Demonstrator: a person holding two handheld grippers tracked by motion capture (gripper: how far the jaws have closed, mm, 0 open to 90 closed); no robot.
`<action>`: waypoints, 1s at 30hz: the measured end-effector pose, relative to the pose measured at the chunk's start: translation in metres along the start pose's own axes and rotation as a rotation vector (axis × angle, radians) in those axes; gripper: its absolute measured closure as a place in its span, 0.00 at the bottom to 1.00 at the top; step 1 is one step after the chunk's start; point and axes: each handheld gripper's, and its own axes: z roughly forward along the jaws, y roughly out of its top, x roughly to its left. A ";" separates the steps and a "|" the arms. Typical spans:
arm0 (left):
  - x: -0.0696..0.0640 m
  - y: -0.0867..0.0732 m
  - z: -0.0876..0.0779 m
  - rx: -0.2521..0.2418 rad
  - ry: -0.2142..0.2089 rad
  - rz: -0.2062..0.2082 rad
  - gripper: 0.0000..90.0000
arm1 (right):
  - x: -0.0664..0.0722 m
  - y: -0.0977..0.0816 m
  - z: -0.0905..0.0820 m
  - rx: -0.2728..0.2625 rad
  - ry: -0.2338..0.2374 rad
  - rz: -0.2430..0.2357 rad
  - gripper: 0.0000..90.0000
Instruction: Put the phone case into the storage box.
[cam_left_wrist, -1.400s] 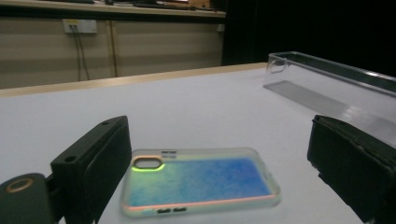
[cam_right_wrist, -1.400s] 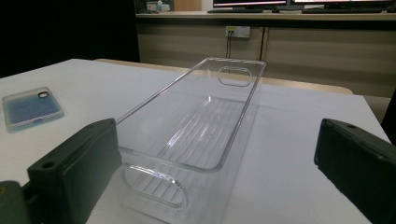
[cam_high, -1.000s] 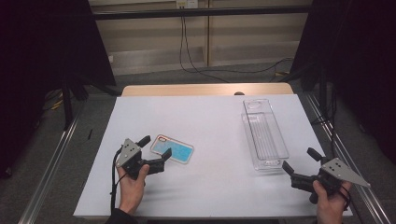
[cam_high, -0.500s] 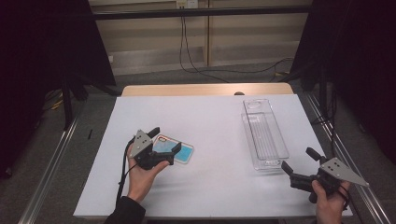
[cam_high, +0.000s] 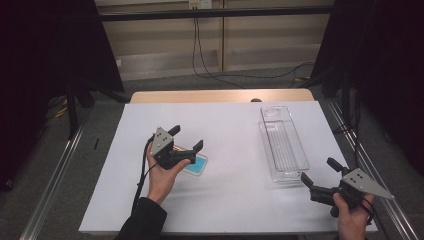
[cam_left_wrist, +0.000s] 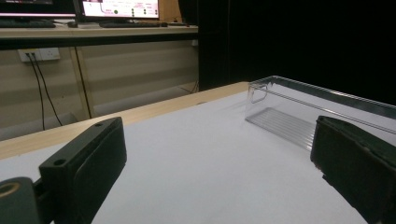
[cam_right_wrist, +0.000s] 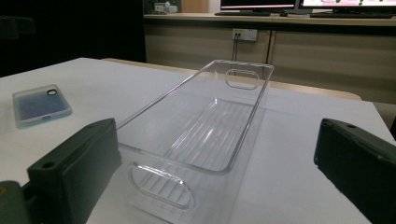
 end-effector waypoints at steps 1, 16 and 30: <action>0.001 -0.001 0.002 0.000 0.004 0.001 0.05 | 0.000 0.000 0.000 -0.002 0.002 0.000 0.00; 0.011 0.006 0.022 0.027 -0.004 0.028 0.14 | 0.000 0.000 0.001 0.006 0.005 -0.007 0.00; 0.014 0.006 0.018 0.096 -0.044 0.029 0.56 | 0.002 0.000 0.001 0.006 0.020 -0.016 0.00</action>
